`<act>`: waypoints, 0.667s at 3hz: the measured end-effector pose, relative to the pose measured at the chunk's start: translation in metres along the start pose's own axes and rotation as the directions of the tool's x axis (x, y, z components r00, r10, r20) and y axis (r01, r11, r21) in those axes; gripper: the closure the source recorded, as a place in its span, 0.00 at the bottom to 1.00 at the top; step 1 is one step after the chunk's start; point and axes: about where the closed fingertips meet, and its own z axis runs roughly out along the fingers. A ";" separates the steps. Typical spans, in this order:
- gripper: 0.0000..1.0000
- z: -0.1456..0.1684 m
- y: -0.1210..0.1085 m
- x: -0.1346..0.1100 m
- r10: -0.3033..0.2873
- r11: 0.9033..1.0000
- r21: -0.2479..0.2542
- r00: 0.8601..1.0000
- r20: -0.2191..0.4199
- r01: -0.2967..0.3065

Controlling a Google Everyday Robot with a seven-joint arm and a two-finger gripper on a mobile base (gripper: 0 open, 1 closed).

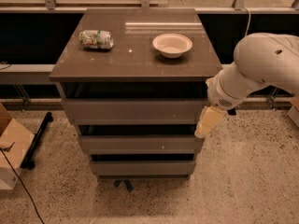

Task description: Open top drawer

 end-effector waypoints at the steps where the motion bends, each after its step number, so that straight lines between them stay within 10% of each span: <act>1: 0.00 0.012 0.006 -0.002 0.004 1.000 0.025 1.000 -0.004 -0.004; 2: 0.00 0.034 0.006 -0.009 0.010 0.998 0.067 0.999 0.030 -0.012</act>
Offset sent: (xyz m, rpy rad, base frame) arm 0.0208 0.0309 -0.0511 0.0446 -0.1266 -0.0421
